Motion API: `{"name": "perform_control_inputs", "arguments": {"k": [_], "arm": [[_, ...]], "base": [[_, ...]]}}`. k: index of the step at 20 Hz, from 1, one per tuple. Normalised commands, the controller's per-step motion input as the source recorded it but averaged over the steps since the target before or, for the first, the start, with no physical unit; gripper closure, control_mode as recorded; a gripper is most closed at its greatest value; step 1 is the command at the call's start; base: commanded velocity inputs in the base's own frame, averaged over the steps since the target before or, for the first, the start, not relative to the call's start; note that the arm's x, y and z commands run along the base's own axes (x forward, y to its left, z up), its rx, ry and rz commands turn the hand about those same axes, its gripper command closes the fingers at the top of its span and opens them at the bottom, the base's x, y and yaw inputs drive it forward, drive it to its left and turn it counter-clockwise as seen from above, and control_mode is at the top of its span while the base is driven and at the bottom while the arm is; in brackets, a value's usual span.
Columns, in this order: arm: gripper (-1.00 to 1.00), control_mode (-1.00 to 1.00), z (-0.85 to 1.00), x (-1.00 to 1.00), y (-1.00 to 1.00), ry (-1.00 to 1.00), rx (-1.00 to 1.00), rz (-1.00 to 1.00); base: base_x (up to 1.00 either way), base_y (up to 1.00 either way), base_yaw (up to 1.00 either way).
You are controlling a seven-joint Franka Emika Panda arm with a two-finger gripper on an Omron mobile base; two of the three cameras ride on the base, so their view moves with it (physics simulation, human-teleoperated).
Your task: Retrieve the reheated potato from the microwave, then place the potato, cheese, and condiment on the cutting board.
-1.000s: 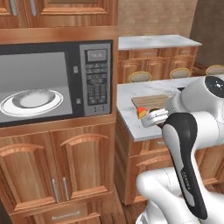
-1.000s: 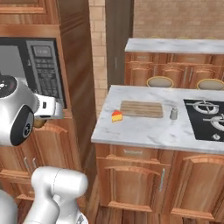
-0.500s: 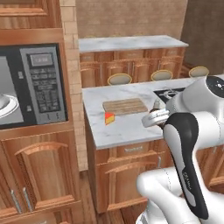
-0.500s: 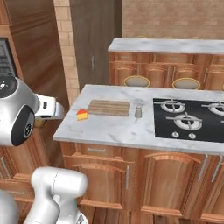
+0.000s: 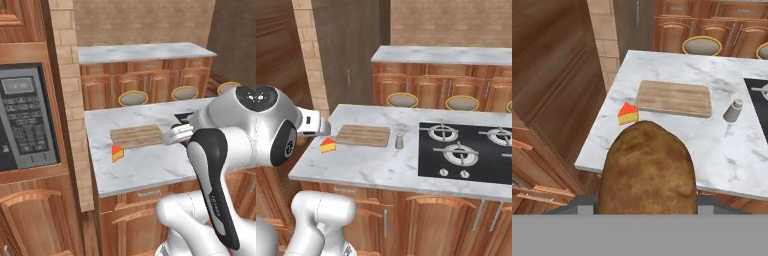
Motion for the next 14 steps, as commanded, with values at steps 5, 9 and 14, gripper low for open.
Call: {"name": "perform_control_inputs", "arguments": {"k": [5,9,14], "arm": [[1.00,1.00,0.00,0.00,0.00,0.00,0.00,0.00],[1.00,1.00,0.00,0.00,0.00,0.00,0.00,0.00],[1.00,1.00,0.00,0.00,0.00,0.00,0.00,0.00]], "base": [[0.39,-0.02,0.00],[0.50,0.00,0.00],[0.54,0.00,0.00]]}}
